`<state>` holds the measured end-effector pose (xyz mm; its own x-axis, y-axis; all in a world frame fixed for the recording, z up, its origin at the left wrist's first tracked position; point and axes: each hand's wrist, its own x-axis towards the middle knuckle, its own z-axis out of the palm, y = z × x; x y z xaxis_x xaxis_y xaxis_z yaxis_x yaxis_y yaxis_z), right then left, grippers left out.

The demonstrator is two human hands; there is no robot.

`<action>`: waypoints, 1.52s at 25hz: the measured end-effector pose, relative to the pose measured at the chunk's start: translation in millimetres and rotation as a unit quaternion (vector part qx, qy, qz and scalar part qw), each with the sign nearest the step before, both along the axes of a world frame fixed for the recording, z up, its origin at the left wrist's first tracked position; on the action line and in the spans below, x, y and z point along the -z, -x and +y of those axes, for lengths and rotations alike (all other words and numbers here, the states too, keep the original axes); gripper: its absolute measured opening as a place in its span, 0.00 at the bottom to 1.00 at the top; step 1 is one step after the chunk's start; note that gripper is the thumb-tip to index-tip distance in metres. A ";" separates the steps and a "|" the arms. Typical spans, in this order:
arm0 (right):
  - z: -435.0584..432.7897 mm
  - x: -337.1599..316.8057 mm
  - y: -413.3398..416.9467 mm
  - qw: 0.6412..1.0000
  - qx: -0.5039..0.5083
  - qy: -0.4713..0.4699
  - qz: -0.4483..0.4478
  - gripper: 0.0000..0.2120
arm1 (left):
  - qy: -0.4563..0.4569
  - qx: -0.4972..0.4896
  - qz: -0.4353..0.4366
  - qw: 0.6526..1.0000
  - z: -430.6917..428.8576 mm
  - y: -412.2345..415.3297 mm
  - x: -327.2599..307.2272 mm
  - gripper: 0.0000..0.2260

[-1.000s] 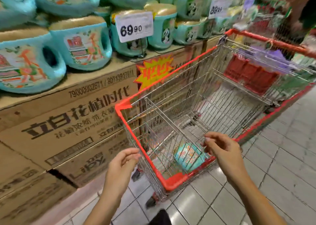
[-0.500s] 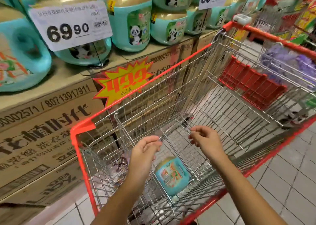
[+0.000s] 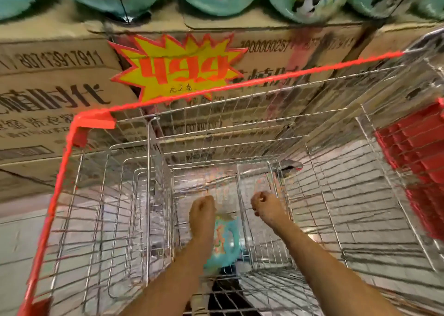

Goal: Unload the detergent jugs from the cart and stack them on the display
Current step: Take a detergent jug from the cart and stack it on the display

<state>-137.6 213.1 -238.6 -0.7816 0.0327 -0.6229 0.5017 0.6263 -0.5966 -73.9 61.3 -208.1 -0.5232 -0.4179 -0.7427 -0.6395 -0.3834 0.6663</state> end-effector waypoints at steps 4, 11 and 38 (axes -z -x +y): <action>12.5 72.5 -6.0 0.995 -0.031 -0.038 -0.081 0.06 | 0.008 -0.002 -0.099 0.995 -1.6 -5.0 73.9 0.08; 12.8 201.6 -37.4 0.985 0.019 0.016 -0.172 0.14 | -0.010 -0.070 -0.160 0.985 -15.7 -28.0 208.0 0.15; -2.5 27.5 27.4 0.978 0.109 0.119 0.130 0.12 | -0.084 -0.024 0.104 0.991 -16.3 46.8 45.5 0.23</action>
<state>-164.9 210.5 -266.2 -0.9053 0.0946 -0.4140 0.4196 0.3500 -0.8375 -120.7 45.0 -253.6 -0.6547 -0.3245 -0.6827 -0.4742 -0.5270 0.7053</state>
